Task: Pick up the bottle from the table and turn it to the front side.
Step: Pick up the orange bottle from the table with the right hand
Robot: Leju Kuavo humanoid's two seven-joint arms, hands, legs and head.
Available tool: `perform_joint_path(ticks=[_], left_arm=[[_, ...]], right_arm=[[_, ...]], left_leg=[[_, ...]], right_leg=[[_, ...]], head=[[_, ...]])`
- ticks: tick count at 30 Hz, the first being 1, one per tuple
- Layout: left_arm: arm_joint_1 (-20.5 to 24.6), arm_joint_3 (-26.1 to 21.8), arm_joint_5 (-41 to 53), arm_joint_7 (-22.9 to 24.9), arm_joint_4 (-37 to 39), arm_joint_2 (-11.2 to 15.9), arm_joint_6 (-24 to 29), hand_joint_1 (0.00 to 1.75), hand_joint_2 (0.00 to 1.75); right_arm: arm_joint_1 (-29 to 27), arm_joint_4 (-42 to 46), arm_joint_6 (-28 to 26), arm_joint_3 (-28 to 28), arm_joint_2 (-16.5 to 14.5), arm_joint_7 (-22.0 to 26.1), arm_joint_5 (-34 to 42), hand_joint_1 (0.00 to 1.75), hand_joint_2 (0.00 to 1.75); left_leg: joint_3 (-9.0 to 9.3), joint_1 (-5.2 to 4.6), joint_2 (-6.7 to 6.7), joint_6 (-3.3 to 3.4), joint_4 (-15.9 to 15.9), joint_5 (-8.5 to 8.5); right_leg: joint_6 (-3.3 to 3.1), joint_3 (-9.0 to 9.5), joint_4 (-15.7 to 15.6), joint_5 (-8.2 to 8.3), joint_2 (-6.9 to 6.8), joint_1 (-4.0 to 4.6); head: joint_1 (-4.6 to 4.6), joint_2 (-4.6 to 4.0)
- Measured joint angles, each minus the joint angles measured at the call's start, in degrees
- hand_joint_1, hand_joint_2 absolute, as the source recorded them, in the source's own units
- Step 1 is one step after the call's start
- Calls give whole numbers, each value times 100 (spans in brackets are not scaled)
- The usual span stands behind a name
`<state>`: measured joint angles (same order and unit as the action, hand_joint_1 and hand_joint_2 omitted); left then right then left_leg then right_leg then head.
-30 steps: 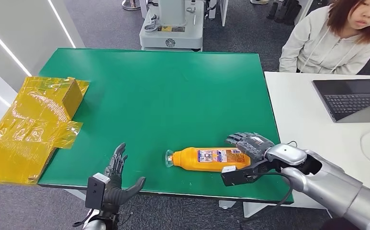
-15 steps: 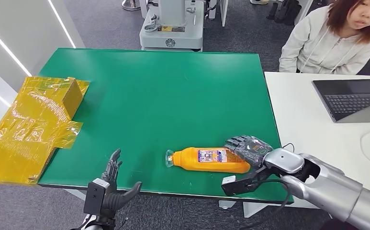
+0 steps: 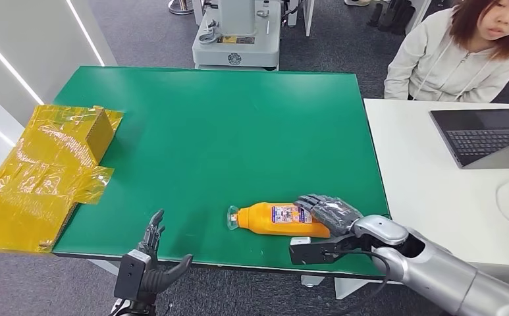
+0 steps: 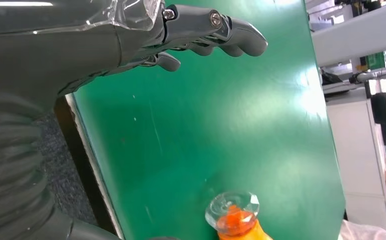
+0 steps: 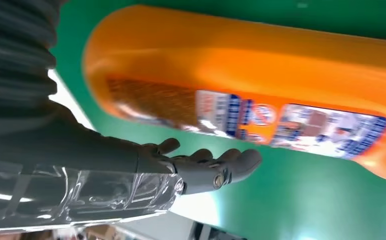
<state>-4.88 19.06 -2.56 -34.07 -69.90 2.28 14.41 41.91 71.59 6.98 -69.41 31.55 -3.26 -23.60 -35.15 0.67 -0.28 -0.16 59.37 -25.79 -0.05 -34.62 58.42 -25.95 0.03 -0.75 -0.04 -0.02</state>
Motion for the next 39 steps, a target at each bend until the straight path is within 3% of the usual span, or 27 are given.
perform_joint_path(ticks=[8,14,17,18,21,34,37,39], left_arm=[[-1,2,63,4,30,90,121,0,175],[45,4,-81,-1,133,96,119,0,175],[86,4,-205,-20,229,91,107,0,175],[95,4,-243,-32,256,86,102,0,175],[109,4,-311,-74,325,74,92,0,175],[107,4,-505,-96,492,66,65,0,175],[87,4,-506,-72,487,50,96,0,175],[47,4,-490,-24,449,43,105,0,175]], right_arm=[[-775,-400,-1072,332,-505,-169,-230,0,175],[-1137,-388,-1157,622,-677,-479,-1039,0,175],[-1253,-362,-1116,727,-706,-602,-1502,48,175],[-1297,-345,-1093,763,-710,-646,-1666,92,175],[-1433,-282,-1026,889,-718,-732,-2015,175,175],[-1485,-267,-571,1241,-740,-435,-2282,175,175],[-1483,-324,-686,1297,-743,-249,-1899,175,175],[-1564,-336,-801,1443,-779,-44,-1234,175,175]], left_leg=[[5,0,1,-2,-1,-7],[25,0,7,-5,0,-21],[28,0,6,-5,0,-21],[28,0,6,-5,0,-21],[28,0,5,-5,1,-21],[34,-1,7,-4,1,-23],[38,-1,6,-4,1,-23],[42,0,6,-4,1,-23]], right_leg=[[-1,2,-1,-4,1,0],[-3,16,-3,-9,9,0],[-3,20,-2,-8,7,0],[-3,20,-2,-9,7,0],[-3,21,-2,-9,7,-1],[-1,26,-3,-11,9,-1],[-1,31,-3,-11,8,-1],[-1,35,-4,-11,8,0]], head=[[0,0],[1,0],[0,0],[1,0],[0,0],[0,0],[0,0],[0,0]])
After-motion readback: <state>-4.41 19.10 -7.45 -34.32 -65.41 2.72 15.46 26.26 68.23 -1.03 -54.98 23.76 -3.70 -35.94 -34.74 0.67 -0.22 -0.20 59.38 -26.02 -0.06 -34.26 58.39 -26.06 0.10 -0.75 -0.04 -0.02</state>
